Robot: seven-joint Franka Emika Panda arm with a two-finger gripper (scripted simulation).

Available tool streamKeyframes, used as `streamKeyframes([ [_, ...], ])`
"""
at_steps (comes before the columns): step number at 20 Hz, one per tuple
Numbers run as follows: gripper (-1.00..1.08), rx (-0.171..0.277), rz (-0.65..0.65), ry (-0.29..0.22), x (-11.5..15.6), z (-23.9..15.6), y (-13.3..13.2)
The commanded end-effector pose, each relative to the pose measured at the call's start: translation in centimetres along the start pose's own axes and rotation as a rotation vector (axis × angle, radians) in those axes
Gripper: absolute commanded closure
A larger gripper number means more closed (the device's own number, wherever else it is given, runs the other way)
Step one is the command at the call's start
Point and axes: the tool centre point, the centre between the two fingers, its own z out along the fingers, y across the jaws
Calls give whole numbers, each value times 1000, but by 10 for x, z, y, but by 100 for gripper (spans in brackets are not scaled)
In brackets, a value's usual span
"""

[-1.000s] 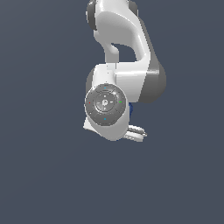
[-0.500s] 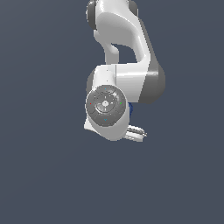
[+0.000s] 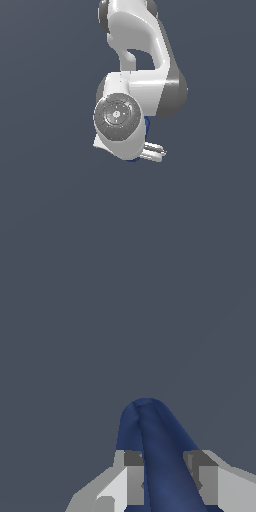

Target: Pick up the object and move it to a goal position.

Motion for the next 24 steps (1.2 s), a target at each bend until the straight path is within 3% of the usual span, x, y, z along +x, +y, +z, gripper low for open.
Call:
streamKeyframes([
  [1, 108, 7, -8, 27, 3, -11, 6],
  [8, 108, 38, -60, 153, 13, -61, 37],
  [19, 108, 119, -183, 459, 20, -181, 117],
  [24, 108, 151, -226, 563, 16, -220, 147],
])
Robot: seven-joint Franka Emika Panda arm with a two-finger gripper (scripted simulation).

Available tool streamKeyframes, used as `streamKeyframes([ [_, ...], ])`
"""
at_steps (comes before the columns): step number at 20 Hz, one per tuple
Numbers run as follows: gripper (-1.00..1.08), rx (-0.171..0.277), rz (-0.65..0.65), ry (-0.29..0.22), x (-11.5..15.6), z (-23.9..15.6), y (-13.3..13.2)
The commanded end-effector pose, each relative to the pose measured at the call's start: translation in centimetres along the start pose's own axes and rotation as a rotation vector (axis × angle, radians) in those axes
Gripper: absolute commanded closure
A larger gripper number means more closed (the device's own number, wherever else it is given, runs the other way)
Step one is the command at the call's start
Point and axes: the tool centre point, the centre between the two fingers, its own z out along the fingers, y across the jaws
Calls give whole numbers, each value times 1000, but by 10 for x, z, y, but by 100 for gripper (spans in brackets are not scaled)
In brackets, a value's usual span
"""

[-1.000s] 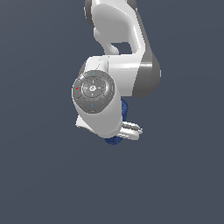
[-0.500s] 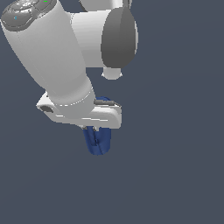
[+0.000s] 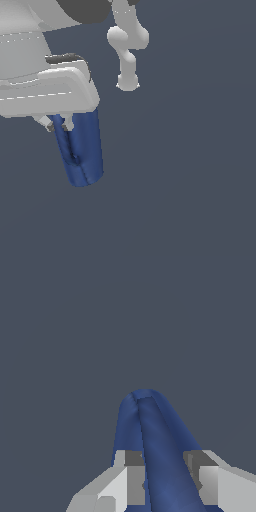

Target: Pick up the object and move it to a goal position.

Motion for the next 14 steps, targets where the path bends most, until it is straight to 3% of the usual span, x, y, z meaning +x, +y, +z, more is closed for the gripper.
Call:
streamKeyframes([
  [1, 108, 14, -21, 49, 5, -19, 10],
  [7, 108, 38, -48, 117, 12, -46, 27],
  [14, 108, 50, -58, 139, 13, -54, 33],
])
